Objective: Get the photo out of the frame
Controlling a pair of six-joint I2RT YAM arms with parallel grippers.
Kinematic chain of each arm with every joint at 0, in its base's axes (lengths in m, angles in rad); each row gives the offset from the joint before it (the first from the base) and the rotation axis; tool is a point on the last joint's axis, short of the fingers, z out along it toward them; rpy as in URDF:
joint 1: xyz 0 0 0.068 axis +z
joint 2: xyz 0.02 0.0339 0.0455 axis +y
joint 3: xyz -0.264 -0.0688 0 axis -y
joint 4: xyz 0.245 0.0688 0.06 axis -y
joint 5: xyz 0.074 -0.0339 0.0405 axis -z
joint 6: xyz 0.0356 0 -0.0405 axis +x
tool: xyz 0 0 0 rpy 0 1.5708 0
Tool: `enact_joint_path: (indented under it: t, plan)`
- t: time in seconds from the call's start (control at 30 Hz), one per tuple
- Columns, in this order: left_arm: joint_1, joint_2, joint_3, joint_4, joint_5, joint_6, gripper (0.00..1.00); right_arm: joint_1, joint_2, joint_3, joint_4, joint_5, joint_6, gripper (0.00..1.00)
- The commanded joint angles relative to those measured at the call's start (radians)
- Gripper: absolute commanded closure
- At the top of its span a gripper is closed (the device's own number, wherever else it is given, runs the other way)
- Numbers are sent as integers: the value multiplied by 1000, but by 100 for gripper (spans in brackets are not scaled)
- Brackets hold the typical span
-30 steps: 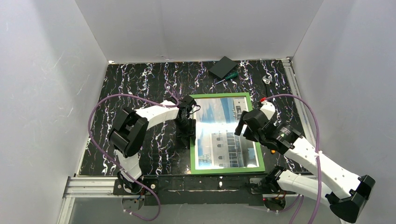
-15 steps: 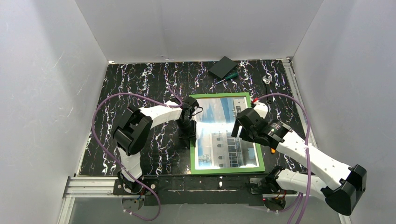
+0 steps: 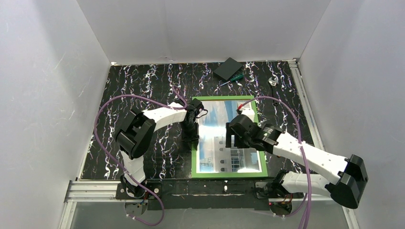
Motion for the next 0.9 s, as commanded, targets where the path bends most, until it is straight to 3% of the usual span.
enact_joint_path:
  t: [0.0,0.27,0.6,0.87]
  plan:
    - [6,-57,40,-219,-35,26,100,110,59,19,112,16,-95,11]
    - [6,-98,128,-359,-111,32,100,372,178,86,251,50,-337,11]
    - [7,-128,184,-449,-112,41,100,673,443,263,184,311,-437,10]
    - [6,-143,227,-502,-124,52,100,788,659,418,-20,510,-381,11]
